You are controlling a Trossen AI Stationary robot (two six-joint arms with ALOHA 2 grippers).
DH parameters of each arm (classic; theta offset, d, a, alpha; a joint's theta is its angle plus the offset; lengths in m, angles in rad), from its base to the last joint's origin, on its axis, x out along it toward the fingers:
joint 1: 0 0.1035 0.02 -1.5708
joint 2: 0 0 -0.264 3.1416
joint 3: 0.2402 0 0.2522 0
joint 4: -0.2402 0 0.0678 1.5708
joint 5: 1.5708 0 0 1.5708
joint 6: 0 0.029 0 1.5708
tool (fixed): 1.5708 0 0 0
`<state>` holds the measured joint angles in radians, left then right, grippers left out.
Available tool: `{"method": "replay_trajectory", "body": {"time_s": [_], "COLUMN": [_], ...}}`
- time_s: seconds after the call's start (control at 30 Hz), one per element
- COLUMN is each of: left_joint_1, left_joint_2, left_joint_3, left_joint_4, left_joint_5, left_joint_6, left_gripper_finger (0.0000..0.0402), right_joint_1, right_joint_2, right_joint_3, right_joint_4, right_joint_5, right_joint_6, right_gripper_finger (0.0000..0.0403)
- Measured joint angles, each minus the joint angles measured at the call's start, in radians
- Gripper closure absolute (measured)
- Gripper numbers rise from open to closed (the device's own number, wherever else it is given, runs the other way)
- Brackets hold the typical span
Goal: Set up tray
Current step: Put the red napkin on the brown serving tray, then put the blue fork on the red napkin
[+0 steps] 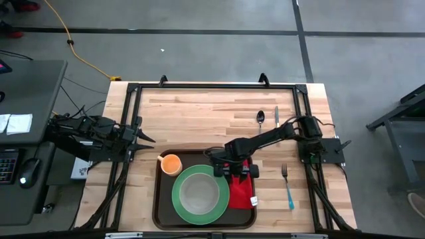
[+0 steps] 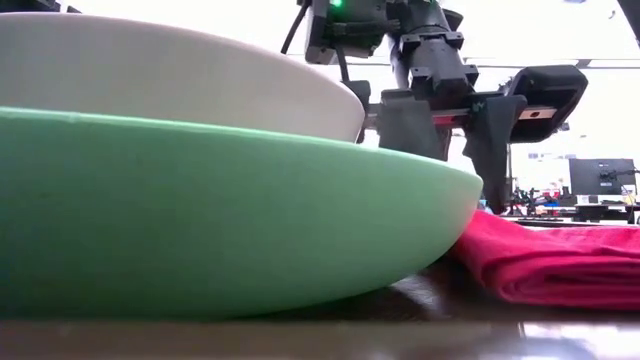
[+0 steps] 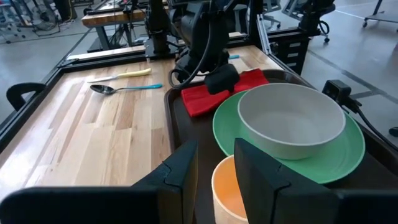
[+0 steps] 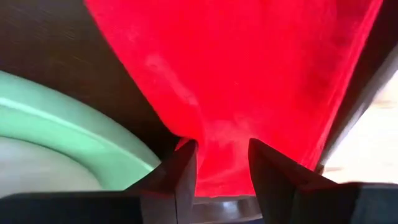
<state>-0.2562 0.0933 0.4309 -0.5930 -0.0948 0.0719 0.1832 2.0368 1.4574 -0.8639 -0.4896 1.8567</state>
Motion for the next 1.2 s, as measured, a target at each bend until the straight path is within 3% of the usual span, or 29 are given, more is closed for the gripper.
{"method": "replay_trajectory", "body": {"time_s": [0.3,0.57,0.87,1.2], "left_joint_1": [0.0,0.0,0.0,0.0], "left_joint_2": [0.0,0.0,0.0,0.0], "left_joint_3": [0.0,0.0,0.0,0.0], "left_joint_4": [0.0,0.0,0.0,0.001], "left_joint_5": [0.0,0.0,0.0,-0.001], "left_joint_6": [0.001,0.002,0.002,-0.009], "left_gripper_finger": [0.0266,0.0266,0.0266,0.0266], "right_joint_1": [-0.022,-0.06,-0.123,-0.218], "right_joint_2": [-0.057,-0.149,-0.229,-0.309], "right_joint_3": [0.002,0.002,0.002,0.002], "right_joint_4": [-0.046,-0.172,-0.34,-0.408], "right_joint_5": [0.062,0.211,0.327,0.426], "right_joint_6": [0.009,-0.005,-0.121,-0.319], "right_gripper_finger": [0.0279,0.0279,0.0279,0.0279]}}
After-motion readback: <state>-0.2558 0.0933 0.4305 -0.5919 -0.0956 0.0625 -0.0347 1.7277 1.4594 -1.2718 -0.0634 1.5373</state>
